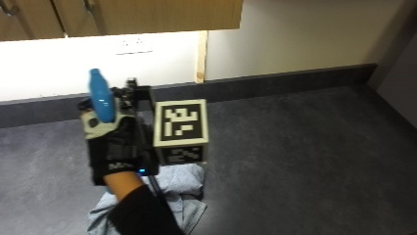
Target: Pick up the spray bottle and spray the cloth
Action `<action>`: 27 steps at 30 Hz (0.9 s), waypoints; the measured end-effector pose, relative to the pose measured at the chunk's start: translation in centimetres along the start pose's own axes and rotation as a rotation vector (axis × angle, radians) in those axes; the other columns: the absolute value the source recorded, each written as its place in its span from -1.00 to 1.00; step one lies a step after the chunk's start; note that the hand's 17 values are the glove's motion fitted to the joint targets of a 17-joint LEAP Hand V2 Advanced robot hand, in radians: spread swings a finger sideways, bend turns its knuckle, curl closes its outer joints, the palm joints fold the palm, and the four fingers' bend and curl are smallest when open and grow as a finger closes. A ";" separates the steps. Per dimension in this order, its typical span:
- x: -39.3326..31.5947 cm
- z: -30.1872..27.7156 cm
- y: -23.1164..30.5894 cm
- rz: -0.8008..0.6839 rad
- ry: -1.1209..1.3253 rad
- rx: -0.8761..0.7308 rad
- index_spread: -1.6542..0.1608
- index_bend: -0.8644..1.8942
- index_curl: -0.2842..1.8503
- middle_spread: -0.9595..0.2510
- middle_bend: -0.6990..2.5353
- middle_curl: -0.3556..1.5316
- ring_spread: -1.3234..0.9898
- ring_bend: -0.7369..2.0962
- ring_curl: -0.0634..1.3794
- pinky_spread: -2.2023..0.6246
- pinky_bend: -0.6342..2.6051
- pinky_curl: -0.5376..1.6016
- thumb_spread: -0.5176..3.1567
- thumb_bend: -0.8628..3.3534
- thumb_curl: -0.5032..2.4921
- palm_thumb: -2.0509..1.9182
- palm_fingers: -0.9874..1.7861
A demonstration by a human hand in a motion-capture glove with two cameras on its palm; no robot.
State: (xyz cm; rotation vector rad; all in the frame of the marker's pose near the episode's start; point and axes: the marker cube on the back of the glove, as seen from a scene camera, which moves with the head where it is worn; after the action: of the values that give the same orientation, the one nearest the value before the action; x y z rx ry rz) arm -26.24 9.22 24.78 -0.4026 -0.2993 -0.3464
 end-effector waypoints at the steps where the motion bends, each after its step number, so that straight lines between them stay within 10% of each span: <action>1: -0.2 1.6 0.2 -0.008 -0.008 -0.029 0.65 -0.05 -0.18 0.53 -0.25 -0.05 0.09 -0.22 -0.30 0.66 -0.54 -0.44 -0.20 -0.60 -0.20 0.63 0.37; 27: 13.7 4.6 3.0 0.073 0.028 -0.168 0.65 -0.07 -0.15 0.53 -0.26 -0.03 0.08 -0.23 -0.28 0.67 -0.53 -0.45 -0.21 -0.60 -0.19 0.63 0.38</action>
State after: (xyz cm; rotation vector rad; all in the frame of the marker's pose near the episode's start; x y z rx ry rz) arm -13.72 10.14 32.64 -0.5720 -0.2278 -0.3067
